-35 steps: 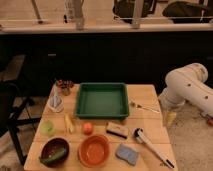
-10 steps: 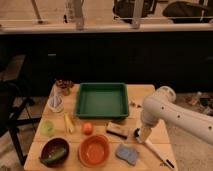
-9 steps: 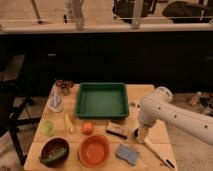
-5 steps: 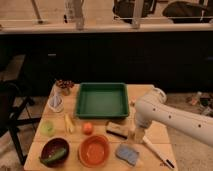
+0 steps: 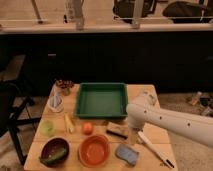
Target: Wipe tray with eraser
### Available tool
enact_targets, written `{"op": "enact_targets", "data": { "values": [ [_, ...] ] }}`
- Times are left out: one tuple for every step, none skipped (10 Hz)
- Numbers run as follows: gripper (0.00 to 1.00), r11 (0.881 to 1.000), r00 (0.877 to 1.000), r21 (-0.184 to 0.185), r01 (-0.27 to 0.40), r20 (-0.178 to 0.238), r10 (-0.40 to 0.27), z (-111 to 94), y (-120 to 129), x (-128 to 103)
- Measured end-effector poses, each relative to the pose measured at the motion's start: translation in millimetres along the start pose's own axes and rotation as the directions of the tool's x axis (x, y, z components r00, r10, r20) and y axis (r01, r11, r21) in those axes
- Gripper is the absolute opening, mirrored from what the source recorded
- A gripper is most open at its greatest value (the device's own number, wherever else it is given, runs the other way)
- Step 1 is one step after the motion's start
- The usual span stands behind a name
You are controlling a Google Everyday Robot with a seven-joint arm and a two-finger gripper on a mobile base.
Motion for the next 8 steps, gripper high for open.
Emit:
{"op": "enact_targets", "data": {
  "values": [
    [0.80, 1.000, 1.000, -0.009, 0.010, -0.006, -0.010, 4.7, 2.8, -4.9],
    [0.80, 1.000, 1.000, -0.014, 0.021, -0.012, -0.021, 8.6, 4.2, -9.9],
    [0.80, 0.999, 0.999, -0.020, 0.030, -0.013, -0.030, 11.3, 5.6, -14.9],
    [0.80, 0.999, 0.999, -0.028, 0.038, -0.015, -0.038, 14.1, 7.4, -19.2],
    [0.80, 0.998, 0.999, -0.034, 0.046, -0.020, -0.047, 17.4, 8.7, -20.8],
    [0.80, 0.998, 0.998, -0.037, 0.051, -0.023, -0.052, 18.7, 9.2, -22.6],
    [0.80, 0.997, 0.998, -0.042, 0.060, -0.023, -0.061, 20.0, 9.2, -27.2],
    [0.80, 0.997, 0.998, -0.046, 0.065, -0.022, -0.066, 20.6, 8.6, -31.4]
  ]
}}
